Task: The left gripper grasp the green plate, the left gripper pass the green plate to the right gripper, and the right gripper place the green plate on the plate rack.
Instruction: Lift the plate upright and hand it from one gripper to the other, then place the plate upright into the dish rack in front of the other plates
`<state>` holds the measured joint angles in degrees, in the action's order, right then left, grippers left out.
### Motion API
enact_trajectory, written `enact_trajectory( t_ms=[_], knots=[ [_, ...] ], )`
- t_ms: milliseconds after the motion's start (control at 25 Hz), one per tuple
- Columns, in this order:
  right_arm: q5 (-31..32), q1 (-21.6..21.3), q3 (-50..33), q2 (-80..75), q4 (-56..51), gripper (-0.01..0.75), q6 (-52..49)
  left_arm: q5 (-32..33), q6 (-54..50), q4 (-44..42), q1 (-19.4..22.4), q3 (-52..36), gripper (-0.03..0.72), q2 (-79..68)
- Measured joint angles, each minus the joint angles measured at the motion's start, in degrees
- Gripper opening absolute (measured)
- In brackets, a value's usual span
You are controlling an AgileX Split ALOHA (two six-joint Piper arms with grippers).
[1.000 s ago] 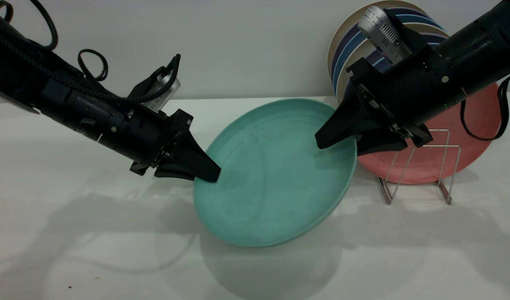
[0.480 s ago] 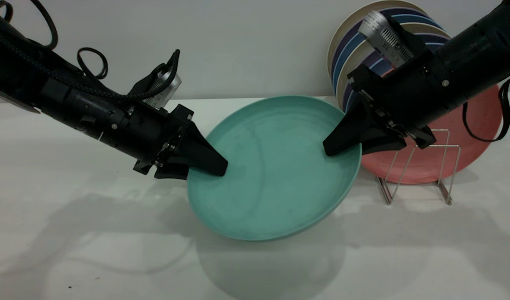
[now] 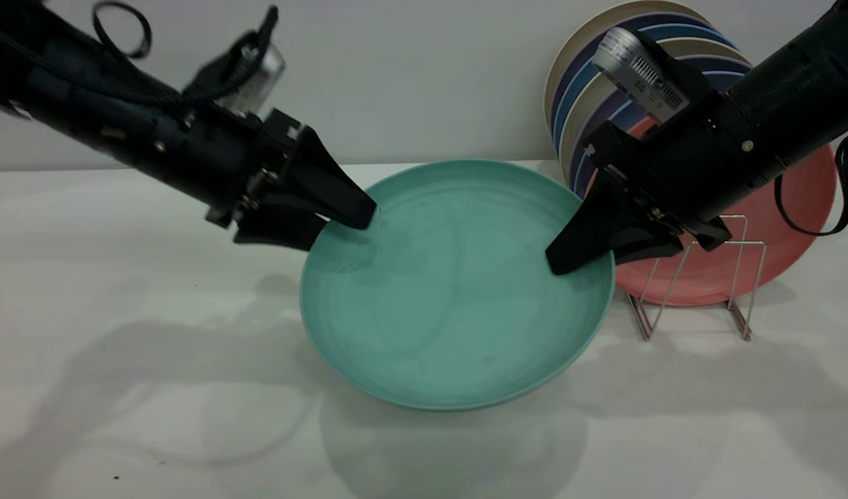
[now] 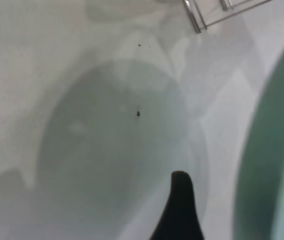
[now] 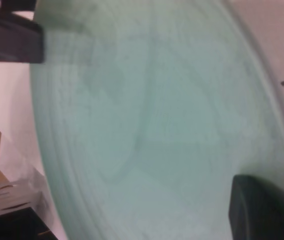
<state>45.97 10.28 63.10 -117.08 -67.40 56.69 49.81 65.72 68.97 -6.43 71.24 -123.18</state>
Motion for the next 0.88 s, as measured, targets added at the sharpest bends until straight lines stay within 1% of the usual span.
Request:
enact_trajectory(
  t_ms=[80,160,320,440,600,680,880],
  knots=[
    [-0.06,0.00,0.00,0.00,1.08,0.051,0.45,1.03,-0.80,-1.14,0.87,0.00,0.644,1.20],
    [-0.18,0.00,0.00,0.37,2.21,0.051,3.02,2.36,-0.99,-2.00,2.29,0.00,0.619,2.76],
    [-2.50,0.00,0.00,3.99,3.81,0.050,15.47,3.72,-1.10,-2.68,5.57,0.00,0.587,5.95],
    [-7.08,0.00,0.00,9.29,5.06,0.050,26.02,4.23,-1.21,-2.81,7.78,0.00,0.584,7.40],
    [-13.95,0.00,0.00,15.00,11.56,0.050,37.75,4.92,-1.58,-2.87,9.27,0.00,0.583,7.97],
    [-17.10,0.00,0.00,17.13,14.95,0.050,40.90,5.11,-1.63,-2.87,9.27,0.00,0.583,7.97],
    [-23.94,-0.05,0.00,21.35,20.81,0.050,42.32,5.11,-1.64,-2.87,9.27,0.00,0.583,7.97]
  ],
)
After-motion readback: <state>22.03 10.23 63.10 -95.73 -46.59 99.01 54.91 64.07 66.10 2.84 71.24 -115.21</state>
